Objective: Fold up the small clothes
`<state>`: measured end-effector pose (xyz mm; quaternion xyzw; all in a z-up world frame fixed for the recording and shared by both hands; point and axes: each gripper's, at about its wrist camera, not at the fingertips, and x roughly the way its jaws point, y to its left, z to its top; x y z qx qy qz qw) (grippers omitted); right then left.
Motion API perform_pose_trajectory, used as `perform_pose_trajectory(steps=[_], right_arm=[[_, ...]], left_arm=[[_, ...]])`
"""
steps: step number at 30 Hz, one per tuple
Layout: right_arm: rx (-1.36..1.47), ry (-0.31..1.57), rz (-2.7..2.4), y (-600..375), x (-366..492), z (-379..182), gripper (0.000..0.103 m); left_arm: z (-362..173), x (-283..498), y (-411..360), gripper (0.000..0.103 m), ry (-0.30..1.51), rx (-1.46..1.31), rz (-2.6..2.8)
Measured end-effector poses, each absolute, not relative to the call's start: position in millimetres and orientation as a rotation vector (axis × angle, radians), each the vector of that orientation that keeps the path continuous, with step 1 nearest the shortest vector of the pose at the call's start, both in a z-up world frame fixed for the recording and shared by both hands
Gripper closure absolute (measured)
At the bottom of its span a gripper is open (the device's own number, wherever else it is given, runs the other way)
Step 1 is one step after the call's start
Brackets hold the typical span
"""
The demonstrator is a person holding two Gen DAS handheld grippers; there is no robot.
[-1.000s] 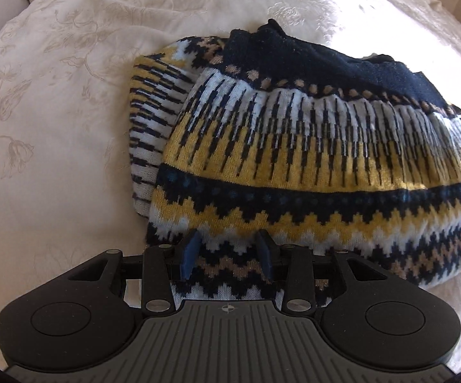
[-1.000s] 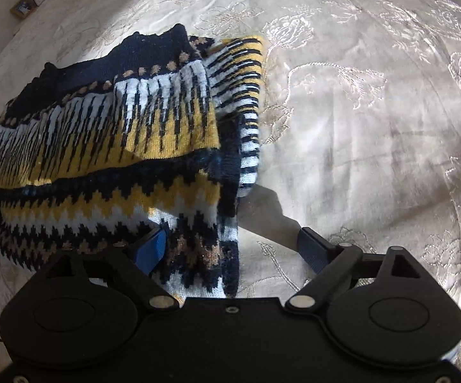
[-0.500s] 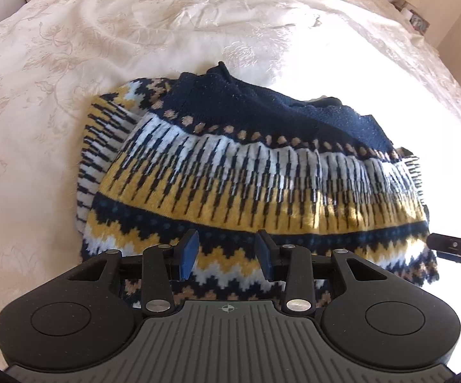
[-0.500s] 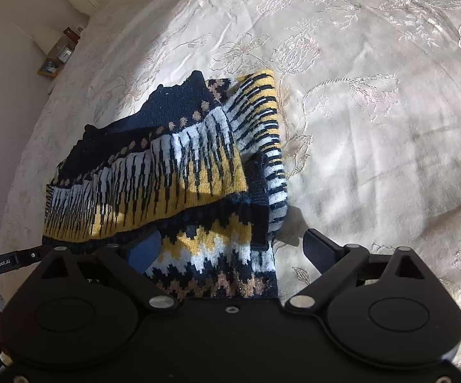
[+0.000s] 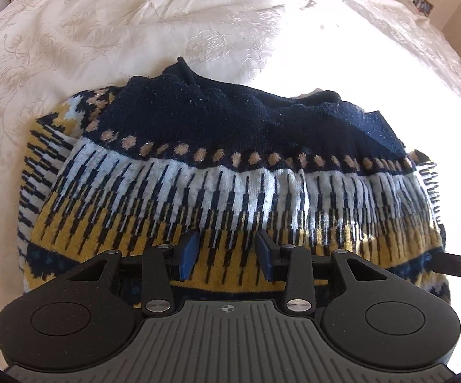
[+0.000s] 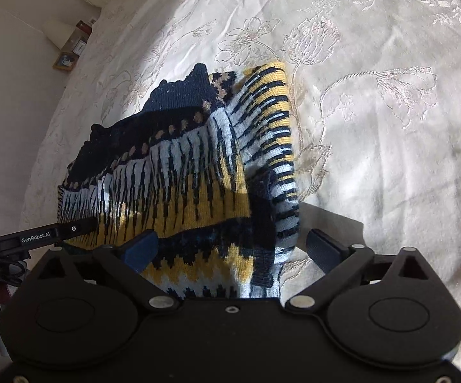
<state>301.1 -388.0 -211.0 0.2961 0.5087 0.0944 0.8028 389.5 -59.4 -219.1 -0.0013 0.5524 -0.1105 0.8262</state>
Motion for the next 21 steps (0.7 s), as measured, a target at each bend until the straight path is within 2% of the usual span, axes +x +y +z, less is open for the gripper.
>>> perform_pose_trajectory(steps=[21], right_arm=[[0.818,1.094,0.342,-396.4,339.0,-235.5,0.0]], left_arm=[[-248.6,421.8,-71.2,0.058,1.206,0.04,-0.231]])
